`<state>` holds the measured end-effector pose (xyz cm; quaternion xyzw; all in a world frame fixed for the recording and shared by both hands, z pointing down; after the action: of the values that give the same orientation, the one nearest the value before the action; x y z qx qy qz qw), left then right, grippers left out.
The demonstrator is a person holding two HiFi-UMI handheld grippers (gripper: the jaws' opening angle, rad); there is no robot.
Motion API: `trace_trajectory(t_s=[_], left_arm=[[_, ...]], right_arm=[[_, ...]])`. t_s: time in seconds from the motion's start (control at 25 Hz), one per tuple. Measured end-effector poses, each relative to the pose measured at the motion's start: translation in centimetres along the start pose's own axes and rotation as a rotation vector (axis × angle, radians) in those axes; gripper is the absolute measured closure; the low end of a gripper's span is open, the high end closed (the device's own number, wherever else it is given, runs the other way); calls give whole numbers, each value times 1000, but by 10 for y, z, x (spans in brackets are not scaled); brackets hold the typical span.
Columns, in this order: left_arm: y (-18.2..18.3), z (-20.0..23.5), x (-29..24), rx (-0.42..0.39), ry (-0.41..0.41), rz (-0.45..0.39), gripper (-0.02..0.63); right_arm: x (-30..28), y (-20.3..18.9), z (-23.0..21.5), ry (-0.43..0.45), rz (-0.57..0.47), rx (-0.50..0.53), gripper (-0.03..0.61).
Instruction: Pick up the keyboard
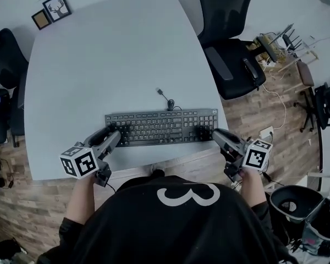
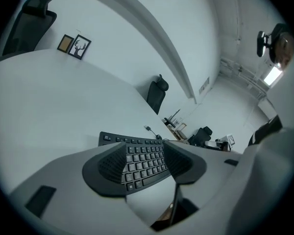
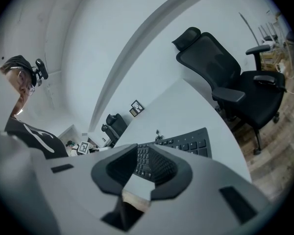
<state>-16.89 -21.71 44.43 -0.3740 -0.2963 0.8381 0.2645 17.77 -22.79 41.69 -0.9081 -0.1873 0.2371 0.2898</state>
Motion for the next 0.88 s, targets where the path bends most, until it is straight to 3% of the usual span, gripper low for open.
trace_trajectory(t_s=[0.16, 0.4, 0.64, 0.88], left_arm=[[2, 18, -5, -31, 58, 25, 367], [-2, 44, -8, -27, 112, 58, 353], [-16, 61, -11, 19, 126, 102, 345], [-25, 67, -17, 70, 116, 144, 345]], right_arm=[[-2, 5, -16, -41, 0, 9, 472], [-11, 1, -40, -116, 46, 40, 342], [-12, 3, -69, -234, 93, 83, 322], [-20, -4, -94, -287, 161, 77, 321]])
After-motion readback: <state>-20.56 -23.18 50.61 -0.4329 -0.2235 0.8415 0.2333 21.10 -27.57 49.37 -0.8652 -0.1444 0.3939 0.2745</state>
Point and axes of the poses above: the fingertips, and each gripper's own axes: x backward along the fingers, z to its left, y out of its top, the point moved 1 cm from there along x, backward along the fingers, and after that the axes turned 3 degrees about -x, right-handed, at the moved point
